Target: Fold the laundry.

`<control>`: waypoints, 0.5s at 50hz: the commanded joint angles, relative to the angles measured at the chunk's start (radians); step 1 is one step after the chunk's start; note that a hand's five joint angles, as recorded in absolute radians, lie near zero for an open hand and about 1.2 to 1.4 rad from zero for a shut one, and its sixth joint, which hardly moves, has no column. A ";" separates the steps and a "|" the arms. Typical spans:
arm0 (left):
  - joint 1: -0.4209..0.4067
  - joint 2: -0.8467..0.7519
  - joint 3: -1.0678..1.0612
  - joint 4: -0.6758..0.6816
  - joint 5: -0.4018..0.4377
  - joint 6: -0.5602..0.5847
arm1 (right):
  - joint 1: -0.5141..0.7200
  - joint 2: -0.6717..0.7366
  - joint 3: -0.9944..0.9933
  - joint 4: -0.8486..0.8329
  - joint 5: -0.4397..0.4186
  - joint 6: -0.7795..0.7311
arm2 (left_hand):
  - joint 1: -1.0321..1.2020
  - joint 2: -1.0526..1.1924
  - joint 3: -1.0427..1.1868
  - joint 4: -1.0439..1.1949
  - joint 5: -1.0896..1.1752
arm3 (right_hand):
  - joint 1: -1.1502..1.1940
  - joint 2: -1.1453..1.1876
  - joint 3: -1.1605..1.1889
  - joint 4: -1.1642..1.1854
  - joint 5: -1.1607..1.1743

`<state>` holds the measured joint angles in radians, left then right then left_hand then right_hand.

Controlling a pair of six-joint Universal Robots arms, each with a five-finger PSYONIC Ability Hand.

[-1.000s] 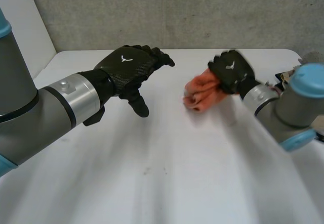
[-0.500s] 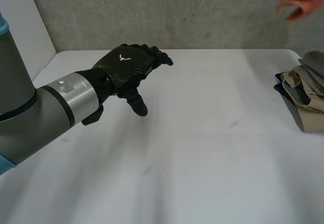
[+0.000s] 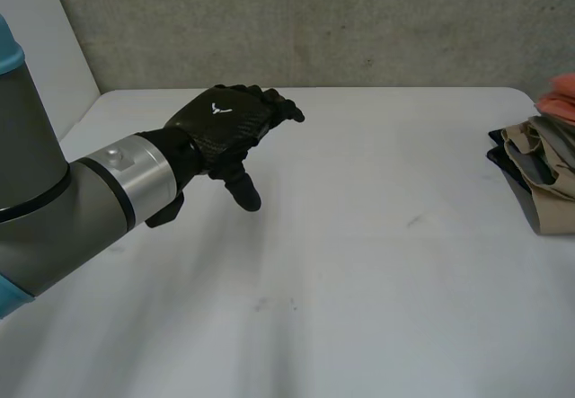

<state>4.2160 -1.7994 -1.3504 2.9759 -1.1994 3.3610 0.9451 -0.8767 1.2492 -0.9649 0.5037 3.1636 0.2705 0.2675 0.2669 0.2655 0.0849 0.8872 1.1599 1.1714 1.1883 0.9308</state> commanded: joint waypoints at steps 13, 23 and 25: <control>-0.042 0.006 -0.001 0.006 0.001 -0.040 | 0.011 -0.039 0.050 0.095 -0.010 -0.010 | 0.025 0.028 0.029 0.030 0.036 | 0.509 0.236 0.225 0.208 0.291; -0.070 0.014 -0.022 0.009 0.020 -0.045 | 0.023 -0.042 0.046 0.135 0.062 -0.011 | -0.001 0.002 0.002 0.004 0.010 | -0.440 -0.713 -0.725 -0.742 -0.659; -0.068 0.017 -0.024 0.009 0.026 -0.046 | 0.024 -0.044 0.042 0.147 0.072 -0.014 | -0.001 0.002 0.002 0.004 0.010 | -0.692 -0.965 -0.976 -0.993 -0.910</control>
<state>4.1542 -1.7906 -1.3608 2.9835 -1.1858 3.3143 0.9632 -0.9192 1.2994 -0.8529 0.5304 3.1535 0.2705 0.2675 0.2669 0.2655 0.0846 0.5871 0.6778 0.6858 0.6764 0.5121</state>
